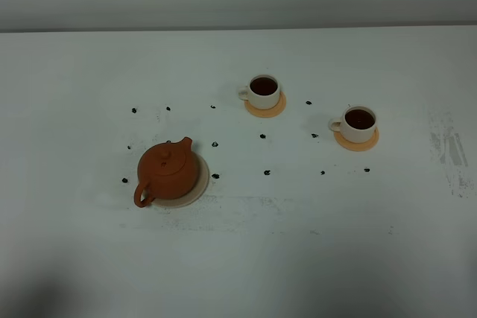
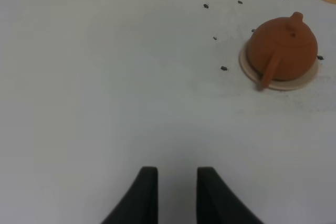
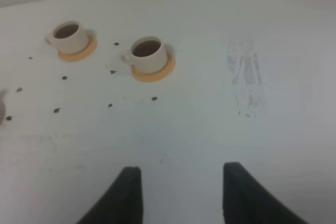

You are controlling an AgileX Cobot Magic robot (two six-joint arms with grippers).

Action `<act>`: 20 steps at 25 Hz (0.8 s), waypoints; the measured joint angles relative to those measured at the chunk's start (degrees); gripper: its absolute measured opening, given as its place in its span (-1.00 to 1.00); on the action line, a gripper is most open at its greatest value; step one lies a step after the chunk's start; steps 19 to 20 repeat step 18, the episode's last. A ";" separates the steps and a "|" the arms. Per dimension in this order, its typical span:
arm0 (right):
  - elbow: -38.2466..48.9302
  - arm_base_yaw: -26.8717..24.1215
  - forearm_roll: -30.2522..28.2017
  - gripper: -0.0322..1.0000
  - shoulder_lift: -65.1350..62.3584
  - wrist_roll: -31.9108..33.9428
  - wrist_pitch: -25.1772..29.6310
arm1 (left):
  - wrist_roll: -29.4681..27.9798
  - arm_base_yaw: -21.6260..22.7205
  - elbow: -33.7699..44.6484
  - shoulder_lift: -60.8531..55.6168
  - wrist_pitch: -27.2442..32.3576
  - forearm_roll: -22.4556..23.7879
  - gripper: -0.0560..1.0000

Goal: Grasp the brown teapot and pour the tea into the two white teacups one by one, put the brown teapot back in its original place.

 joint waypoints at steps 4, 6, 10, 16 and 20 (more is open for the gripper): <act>0.00 0.00 0.00 -0.19 0.00 0.00 0.00 | 0.00 0.00 0.00 0.00 0.00 0.00 -0.48; 0.00 0.00 0.00 -0.19 0.00 0.00 0.00 | 0.00 0.00 0.00 0.00 0.00 0.00 -0.48; 0.00 0.00 0.00 -0.19 0.00 0.00 0.00 | 0.00 0.00 0.00 0.00 0.00 0.00 -0.48; 0.00 0.00 0.00 -0.19 0.00 0.05 0.00 | 0.00 0.00 0.00 0.00 0.00 0.00 -0.48; 0.00 0.00 0.00 -0.19 0.00 0.05 0.00 | 0.00 0.00 0.00 0.00 0.00 0.00 -0.48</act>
